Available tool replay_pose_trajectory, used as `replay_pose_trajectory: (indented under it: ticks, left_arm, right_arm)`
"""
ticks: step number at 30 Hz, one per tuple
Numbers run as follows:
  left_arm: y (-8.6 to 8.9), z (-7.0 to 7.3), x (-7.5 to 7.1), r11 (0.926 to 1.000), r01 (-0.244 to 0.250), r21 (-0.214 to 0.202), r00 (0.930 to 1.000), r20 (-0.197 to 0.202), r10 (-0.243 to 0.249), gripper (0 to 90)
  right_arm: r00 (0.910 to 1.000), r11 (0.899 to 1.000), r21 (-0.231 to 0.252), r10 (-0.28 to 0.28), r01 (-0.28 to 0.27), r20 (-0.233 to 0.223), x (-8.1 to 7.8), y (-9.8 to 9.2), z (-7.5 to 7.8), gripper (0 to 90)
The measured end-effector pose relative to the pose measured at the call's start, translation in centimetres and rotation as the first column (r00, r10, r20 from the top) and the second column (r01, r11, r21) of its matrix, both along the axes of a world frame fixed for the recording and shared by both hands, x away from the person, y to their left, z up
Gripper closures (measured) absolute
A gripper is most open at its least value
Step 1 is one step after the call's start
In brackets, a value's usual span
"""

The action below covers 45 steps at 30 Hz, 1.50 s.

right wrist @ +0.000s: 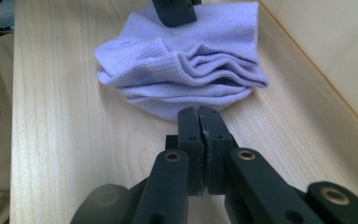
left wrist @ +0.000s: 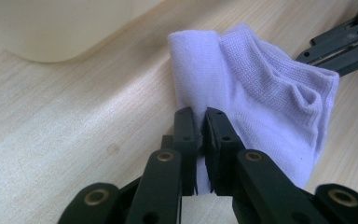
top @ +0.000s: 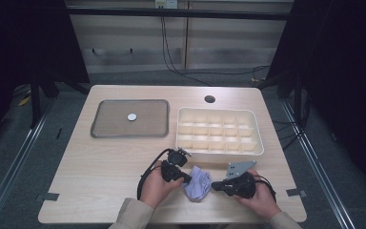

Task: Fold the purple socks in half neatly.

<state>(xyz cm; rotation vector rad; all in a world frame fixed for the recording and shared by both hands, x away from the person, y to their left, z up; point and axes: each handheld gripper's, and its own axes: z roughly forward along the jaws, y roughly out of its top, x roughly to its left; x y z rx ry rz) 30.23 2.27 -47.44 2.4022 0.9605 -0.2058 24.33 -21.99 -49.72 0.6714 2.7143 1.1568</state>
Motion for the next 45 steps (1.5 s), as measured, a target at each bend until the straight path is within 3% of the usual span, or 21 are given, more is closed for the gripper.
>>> replay_pose_trajectory:
  ticks: [8,30,45]
  left_arm:
    - [0.3,0.5,0.0,1.0000,-0.007,-0.005,0.9999,-0.008,0.007,84.0]
    - [-1.0,2.5,-0.8,0.9995,0.031,0.005,0.9988,0.038,-0.031,81.4]
    - [-1.6,2.6,-1.0,0.9992,0.040,-0.009,0.9987,0.034,-0.039,82.2]
  right_arm:
    - [1.0000,1.000,0.006,0.004,-0.004,0.000,0.0,0.0,0.1,88.1]
    - [0.9997,1.000,0.012,0.020,-0.020,-0.011,-0.1,0.5,-0.1,88.1]
    - [0.9996,1.000,0.003,0.028,-0.028,0.000,-0.1,0.6,-0.2,88.5]
